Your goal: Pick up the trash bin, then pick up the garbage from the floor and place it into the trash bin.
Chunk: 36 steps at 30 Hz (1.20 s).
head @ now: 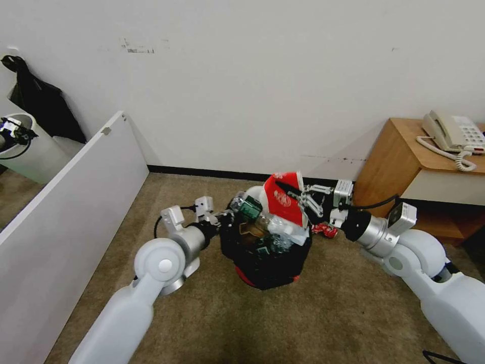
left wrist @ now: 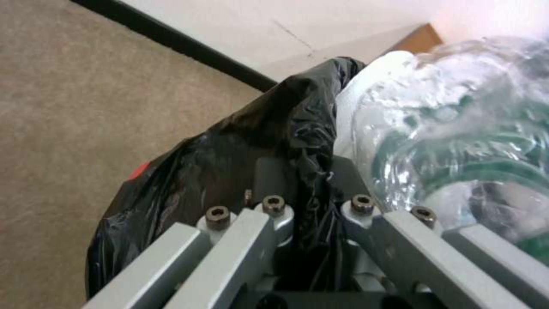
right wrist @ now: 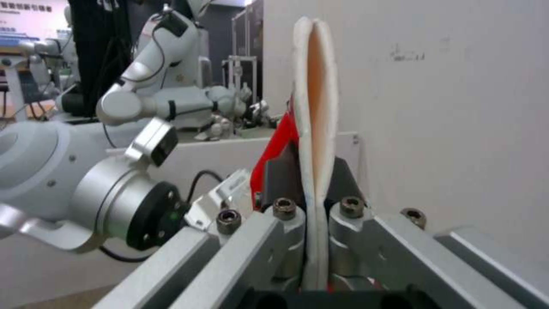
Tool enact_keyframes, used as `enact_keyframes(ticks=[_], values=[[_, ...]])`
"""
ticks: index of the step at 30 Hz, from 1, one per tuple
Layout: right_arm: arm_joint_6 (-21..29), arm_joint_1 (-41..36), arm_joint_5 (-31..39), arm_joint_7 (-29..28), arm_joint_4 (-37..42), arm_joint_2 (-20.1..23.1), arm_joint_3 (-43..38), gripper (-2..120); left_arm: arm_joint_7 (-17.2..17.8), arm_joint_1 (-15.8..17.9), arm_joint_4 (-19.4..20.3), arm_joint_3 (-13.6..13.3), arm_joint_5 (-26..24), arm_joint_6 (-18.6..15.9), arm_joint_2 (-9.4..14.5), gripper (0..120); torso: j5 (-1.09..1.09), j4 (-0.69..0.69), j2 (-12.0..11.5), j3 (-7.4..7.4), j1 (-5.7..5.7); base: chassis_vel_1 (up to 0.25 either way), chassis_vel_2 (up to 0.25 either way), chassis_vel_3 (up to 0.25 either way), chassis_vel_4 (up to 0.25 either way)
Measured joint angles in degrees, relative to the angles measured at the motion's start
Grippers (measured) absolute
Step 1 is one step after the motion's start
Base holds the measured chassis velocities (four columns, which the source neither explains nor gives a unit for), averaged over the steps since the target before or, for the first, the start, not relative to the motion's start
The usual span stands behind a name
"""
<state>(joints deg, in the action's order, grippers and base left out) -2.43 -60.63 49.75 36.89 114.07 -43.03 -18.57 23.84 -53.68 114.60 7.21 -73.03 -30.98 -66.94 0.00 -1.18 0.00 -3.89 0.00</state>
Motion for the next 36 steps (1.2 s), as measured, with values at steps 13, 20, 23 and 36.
enact_keyframes(ticks=[13,20,23,36], values=[[-0.26,-1.18,-1.49,1.07,-1.47,-0.48,0.02,0,-0.17,1.34,-0.04,-2.22,-0.52,0.23,-1.17,4,0.0,0.0,0.0,0.0,0.0,0.0,0.0,0.0,0.0],[-0.41,-1.65,-1.97,0.87,-1.78,-0.56,0.0,0,-0.18,0.92,0.95,-2.34,-0.56,0.31,-1.03,4,0.0,0.0,0.0,0.0,0.0,0.0,0.0,0.0,0.0],[-0.53,-1.76,-2.04,0.69,-1.94,-0.65,-0.09,0,-0.18,0.45,1.57,-2.31,-0.6,0.32,-0.75,4,0.0,0.0,0.0,0.0,0.0,0.0,0.0,0.0,0.0],[-0.69,-0.47,-2.03,-0.56,-2.21,-1.34,0.14,28,-0.26,0.49,1.34,-1.36,-0.44,0.34,-0.57,4,-0.01,0.0,0.0,0.0,0.0,0.0,0.0,0.0,0.0]])
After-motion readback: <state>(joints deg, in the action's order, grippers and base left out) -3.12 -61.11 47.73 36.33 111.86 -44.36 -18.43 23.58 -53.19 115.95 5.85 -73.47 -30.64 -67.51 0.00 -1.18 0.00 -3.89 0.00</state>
